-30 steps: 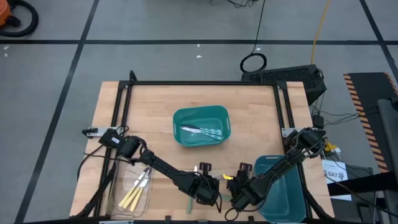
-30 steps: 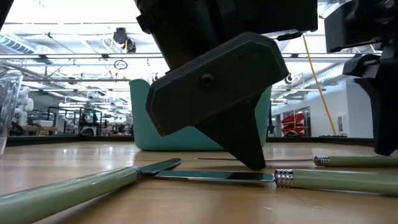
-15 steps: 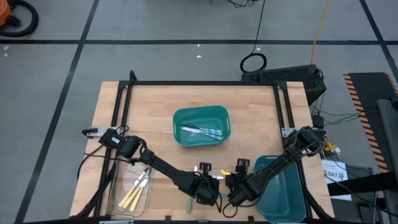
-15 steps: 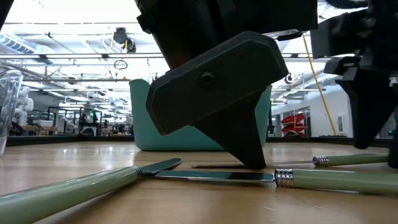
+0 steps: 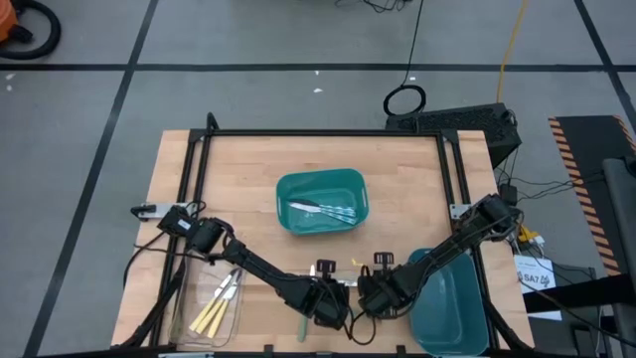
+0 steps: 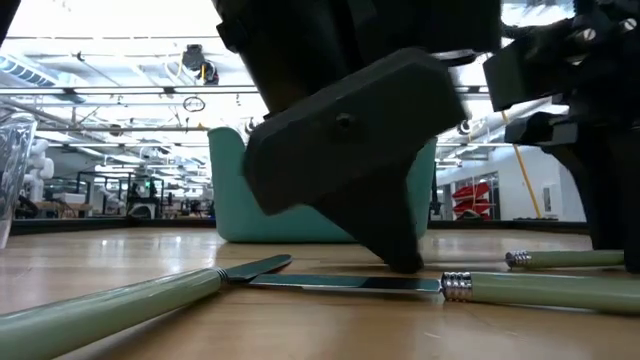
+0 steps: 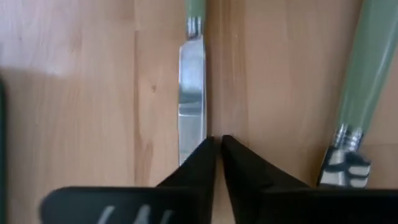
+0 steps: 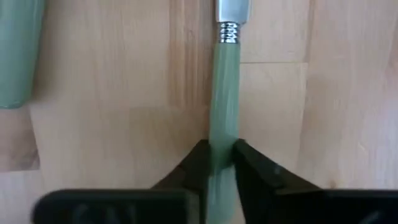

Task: Sort silverware by color (type)
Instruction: Put the top green knife into the blue bin

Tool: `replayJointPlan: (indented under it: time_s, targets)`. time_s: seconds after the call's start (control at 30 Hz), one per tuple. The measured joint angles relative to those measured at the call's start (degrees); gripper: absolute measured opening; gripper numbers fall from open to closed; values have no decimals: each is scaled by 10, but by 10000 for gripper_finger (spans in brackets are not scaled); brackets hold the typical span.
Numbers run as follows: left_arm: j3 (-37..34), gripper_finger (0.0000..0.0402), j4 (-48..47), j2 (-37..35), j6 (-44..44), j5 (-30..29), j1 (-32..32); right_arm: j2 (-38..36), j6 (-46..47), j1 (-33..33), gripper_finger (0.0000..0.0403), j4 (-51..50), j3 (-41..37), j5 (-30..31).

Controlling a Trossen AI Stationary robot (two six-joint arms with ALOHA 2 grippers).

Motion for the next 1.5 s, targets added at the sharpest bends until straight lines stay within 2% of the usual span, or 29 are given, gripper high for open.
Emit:
replayJointPlan:
  time_s: [0.1,0.2,0.37,0.83,1.03,1.17,1.33,1.4,1.5]
  targets:
    - [-1,72,-33,-9,-1,-16,-12,0,6,0,14,1,0,8]
    - [3,94,-67,-21,-6,-22,-25,1,7,3,11,10,0,6]
    - [7,114,-56,-30,2,-48,-31,1,-5,4,12,26,0,-1]
    - [7,120,-17,-21,29,-54,-14,1,-11,4,12,30,-1,-5]
    - [-15,120,14,-22,42,-47,0,1,-9,4,12,31,-1,-5]
    - [-38,102,43,-24,51,-22,7,1,-9,5,13,32,-1,-5]
    - [-56,34,69,-27,58,-11,12,1,-2,5,19,32,-1,-5]
    - [-56,12,71,-27,57,-12,12,3,11,5,33,15,8,6]
    - [-57,10,77,-26,63,-13,12,4,22,14,70,-14,29,42]
